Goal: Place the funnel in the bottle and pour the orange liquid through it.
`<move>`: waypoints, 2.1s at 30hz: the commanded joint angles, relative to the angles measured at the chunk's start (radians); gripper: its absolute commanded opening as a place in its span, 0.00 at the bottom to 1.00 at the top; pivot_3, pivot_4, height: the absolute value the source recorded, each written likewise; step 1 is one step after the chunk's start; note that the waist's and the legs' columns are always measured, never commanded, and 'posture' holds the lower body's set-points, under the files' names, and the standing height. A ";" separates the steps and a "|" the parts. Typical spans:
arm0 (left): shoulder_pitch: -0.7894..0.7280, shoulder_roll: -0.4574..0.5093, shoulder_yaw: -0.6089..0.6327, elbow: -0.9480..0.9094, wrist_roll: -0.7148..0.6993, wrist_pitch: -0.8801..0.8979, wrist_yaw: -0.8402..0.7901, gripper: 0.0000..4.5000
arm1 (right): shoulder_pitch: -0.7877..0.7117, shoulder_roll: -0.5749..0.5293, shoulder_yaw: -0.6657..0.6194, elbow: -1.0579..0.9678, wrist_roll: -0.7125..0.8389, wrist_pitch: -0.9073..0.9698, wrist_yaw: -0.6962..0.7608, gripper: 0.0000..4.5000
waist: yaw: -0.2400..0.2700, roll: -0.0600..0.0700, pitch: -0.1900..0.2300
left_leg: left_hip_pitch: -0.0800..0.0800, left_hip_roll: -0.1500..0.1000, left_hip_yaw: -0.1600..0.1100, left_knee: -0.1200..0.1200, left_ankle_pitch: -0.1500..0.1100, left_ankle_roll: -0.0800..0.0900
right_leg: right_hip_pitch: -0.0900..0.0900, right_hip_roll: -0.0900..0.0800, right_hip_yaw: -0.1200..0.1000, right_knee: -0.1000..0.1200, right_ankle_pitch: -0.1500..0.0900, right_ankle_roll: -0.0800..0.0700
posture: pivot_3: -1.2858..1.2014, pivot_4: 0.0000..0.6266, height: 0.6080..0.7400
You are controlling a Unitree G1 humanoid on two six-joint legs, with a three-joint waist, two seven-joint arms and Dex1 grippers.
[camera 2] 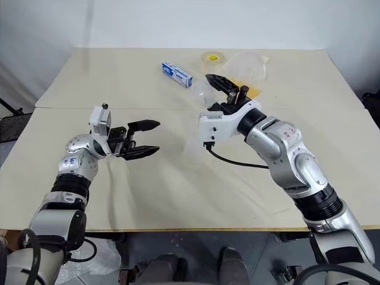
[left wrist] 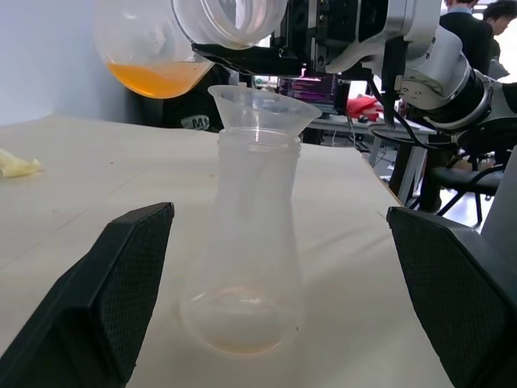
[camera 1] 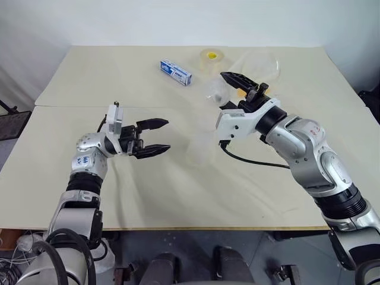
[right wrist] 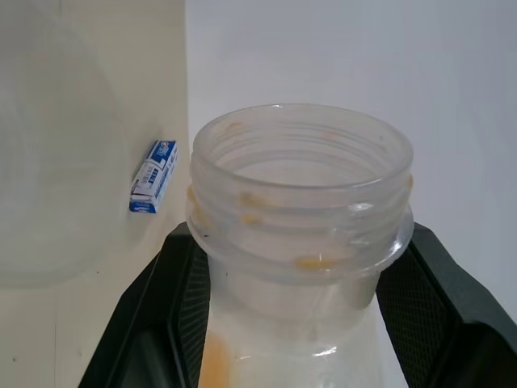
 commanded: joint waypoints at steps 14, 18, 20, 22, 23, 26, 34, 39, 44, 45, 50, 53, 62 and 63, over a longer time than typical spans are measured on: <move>-0.037 0.002 -0.008 -0.034 -0.023 -0.007 -0.112 1.00 | -0.035 -0.019 -0.065 0.046 -0.123 -0.156 -0.049 0.55 | 0.000 0.000 0.000 | 0.000 0.000 0.000 0.000 0.000 0.000 | 0.000 0.000 0.000 0.000 0.000 0.000 | 0.52 0.24 1.00; -0.046 -0.004 -0.014 -0.026 -0.024 -0.009 -0.112 1.00 | -0.047 -0.038 -0.068 0.078 -0.140 -0.198 -0.052 0.55 | -0.002 0.000 0.000 | 0.000 0.000 0.000 0.000 0.000 0.000 | 0.000 0.000 0.000 0.000 0.000 0.000 | 0.52 0.24 1.00; -0.049 -0.006 -0.017 -0.025 -0.027 -0.009 -0.112 1.00 | -0.049 -0.039 -0.070 0.087 -0.147 -0.212 -0.057 0.55 | -0.002 0.000 0.000 | 0.000 0.000 0.000 0.000 0.000 0.000 | 0.000 0.000 0.000 0.000 0.000 0.000 | 0.52 0.24 1.00; -0.050 -0.006 -0.020 -0.023 -0.030 -0.010 -0.112 1.00 | -0.053 -0.042 -0.070 0.095 -0.159 -0.227 -0.066 0.55 | -0.002 0.000 0.000 | 0.000 0.000 0.000 0.000 0.000 0.000 | 0.000 0.000 0.000 0.000 0.000 0.000 | 0.52 0.24 1.00; -0.051 -0.006 -0.021 -0.022 -0.030 -0.010 -0.112 1.00 | -0.056 -0.044 -0.070 0.099 -0.165 -0.235 -0.068 0.55 | -0.003 0.000 0.000 | 0.000 0.000 0.000 0.000 0.000 0.000 | 0.000 0.000 0.000 0.000 0.000 0.000 | 0.52 0.24 1.00; -0.054 -0.008 -0.023 -0.018 -0.030 -0.011 -0.112 1.00 | -0.061 -0.053 -0.069 0.114 -0.183 -0.261 -0.076 0.55 | -0.003 0.000 0.000 | 0.000 0.000 0.000 0.000 0.000 0.000 | 0.000 0.000 0.000 0.000 0.000 0.000 | 0.52 0.24 1.00; -0.058 -0.012 -0.025 -0.011 -0.033 -0.014 -0.112 1.00 | -0.076 -0.067 -0.072 0.138 -0.217 -0.313 -0.101 0.55 | -0.006 0.000 0.000 | 0.000 0.000 0.000 0.000 0.000 0.000 | 0.000 0.000 0.000 0.000 0.000 0.000 | 0.52 0.24 1.00; -0.057 -0.013 -0.025 -0.011 -0.034 -0.016 -0.112 1.00 | -0.081 -0.071 -0.073 0.144 -0.229 -0.333 -0.109 0.55 | -0.009 0.000 0.000 | 0.000 0.000 0.000 0.000 0.000 0.000 | 0.000 0.000 0.000 0.000 0.000 0.000 | 0.52 0.24 1.00; -0.054 -0.011 -0.027 -0.013 -0.039 -0.015 -0.112 1.00 | -0.083 -0.075 -0.074 0.148 -0.239 -0.350 -0.115 0.55 | -0.011 0.000 0.000 | 0.000 0.000 0.000 0.000 0.000 0.000 | 0.000 0.000 0.000 0.000 0.000 0.000 | 0.52 0.24 1.00; -0.054 -0.010 -0.028 -0.014 -0.040 -0.015 -0.112 1.00 | -0.084 -0.076 -0.074 0.150 -0.242 -0.353 -0.116 0.55 | -0.011 0.000 0.000 | 0.000 0.000 0.000 0.000 0.000 0.000 | 0.000 0.000 0.000 0.000 0.000 0.000 | 0.52 0.24 1.00; -0.053 -0.006 -0.022 -0.016 -0.051 -0.011 -0.112 1.00 | -0.087 -0.078 -0.076 0.157 -0.251 -0.369 -0.120 0.55 | -0.018 0.000 0.000 | 0.000 0.000 0.000 0.000 0.000 0.000 | 0.000 0.000 0.000 0.000 0.000 0.000 | 0.52 0.24 1.00; -0.048 -0.002 -0.017 -0.019 -0.056 -0.005 -0.112 1.00 | -0.092 -0.080 -0.075 0.162 -0.256 -0.378 -0.125 0.55 | -0.022 0.000 0.000 | 0.000 0.000 0.000 -0.001 0.000 0.000 | 0.000 0.000 0.000 0.000 0.000 0.000 | 0.52 0.24 1.00; -0.023 0.025 -0.016 -0.025 -0.053 -0.001 -0.112 1.00 | -0.111 -0.082 -0.066 0.183 -0.263 -0.395 -0.142 0.55 | -0.022 0.000 0.000 | 0.000 0.000 0.000 -0.001 0.000 0.000 | 0.000 0.000 0.000 0.000 0.000 0.000 | 0.52 0.24 1.00; -0.019 0.029 -0.014 -0.027 -0.053 -0.001 -0.112 1.00 | -0.113 -0.081 -0.066 0.185 -0.266 -0.399 -0.144 0.55 | -0.022 0.000 0.000 | 0.000 0.000 0.000 -0.001 0.000 0.000 | 0.000 0.000 0.000 0.000 0.000 0.000 | 0.52 0.24 1.00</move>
